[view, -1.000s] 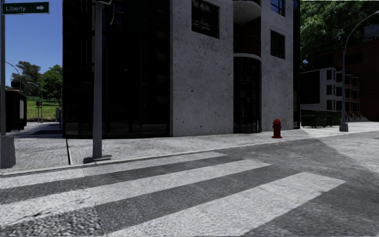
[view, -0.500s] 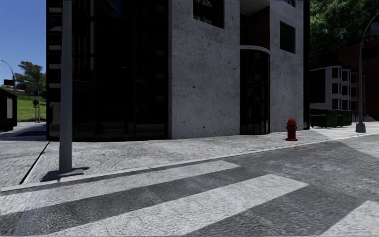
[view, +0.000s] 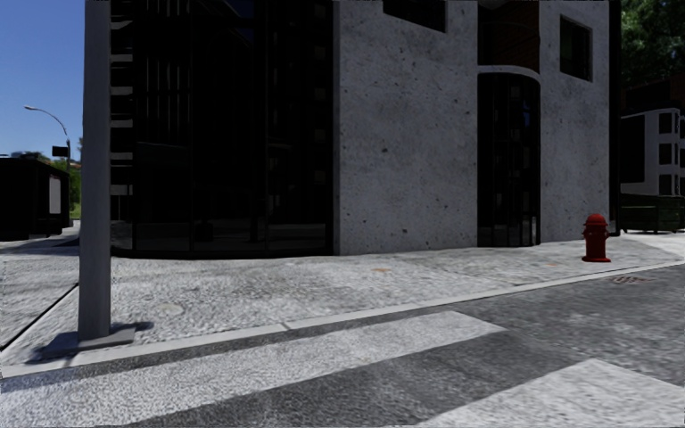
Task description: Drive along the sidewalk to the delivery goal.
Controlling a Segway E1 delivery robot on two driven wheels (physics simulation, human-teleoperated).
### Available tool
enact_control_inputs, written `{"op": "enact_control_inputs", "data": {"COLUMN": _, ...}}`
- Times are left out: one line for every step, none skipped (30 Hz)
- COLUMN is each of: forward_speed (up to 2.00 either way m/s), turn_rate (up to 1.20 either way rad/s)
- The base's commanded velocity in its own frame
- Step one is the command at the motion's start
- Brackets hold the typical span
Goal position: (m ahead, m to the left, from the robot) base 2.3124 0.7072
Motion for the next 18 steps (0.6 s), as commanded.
{"op": "enact_control_inputs", "data": {"forward_speed": 1.37, "turn_rate": 0.44}}
{"op": "enact_control_inputs", "data": {"forward_speed": 1.37, "turn_rate": 0.45}}
{"op": "enact_control_inputs", "data": {"forward_speed": 1.37, "turn_rate": 0.47}}
{"op": "enact_control_inputs", "data": {"forward_speed": 1.37, "turn_rate": 0.48}}
{"op": "enact_control_inputs", "data": {"forward_speed": 1.37, "turn_rate": 0.48}}
{"op": "enact_control_inputs", "data": {"forward_speed": 1.37, "turn_rate": 0.48}}
{"op": "enact_control_inputs", "data": {"forward_speed": 1.37, "turn_rate": 0.48}}
{"op": "enact_control_inputs", "data": {"forward_speed": 1.37, "turn_rate": 0.48}}
{"op": "enact_control_inputs", "data": {"forward_speed": 1.37, "turn_rate": 0.48}}
{"op": "enact_control_inputs", "data": {"forward_speed": 1.37, "turn_rate": 0.32}}
{"op": "enact_control_inputs", "data": {"forward_speed": 1.37, "turn_rate": 0.23}}
{"op": "enact_control_inputs", "data": {"forward_speed": 1.37, "turn_rate": 0.28}}
{"op": "enact_control_inputs", "data": {"forward_speed": 1.37, "turn_rate": 0.36}}
{"op": "enact_control_inputs", "data": {"forward_speed": 1.37, "turn_rate": 0.36}}
{"op": "enact_control_inputs", "data": {"forward_speed": 1.37, "turn_rate": 0.38}}
{"op": "enact_control_inputs", "data": {"forward_speed": 1.38, "turn_rate": 0.39}}
{"op": "enact_control_inputs", "data": {"forward_speed": 1.43, "turn_rate": 0.39}}
{"op": "enact_control_inputs", "data": {"forward_speed": 1.51, "turn_rate": 0.39}}
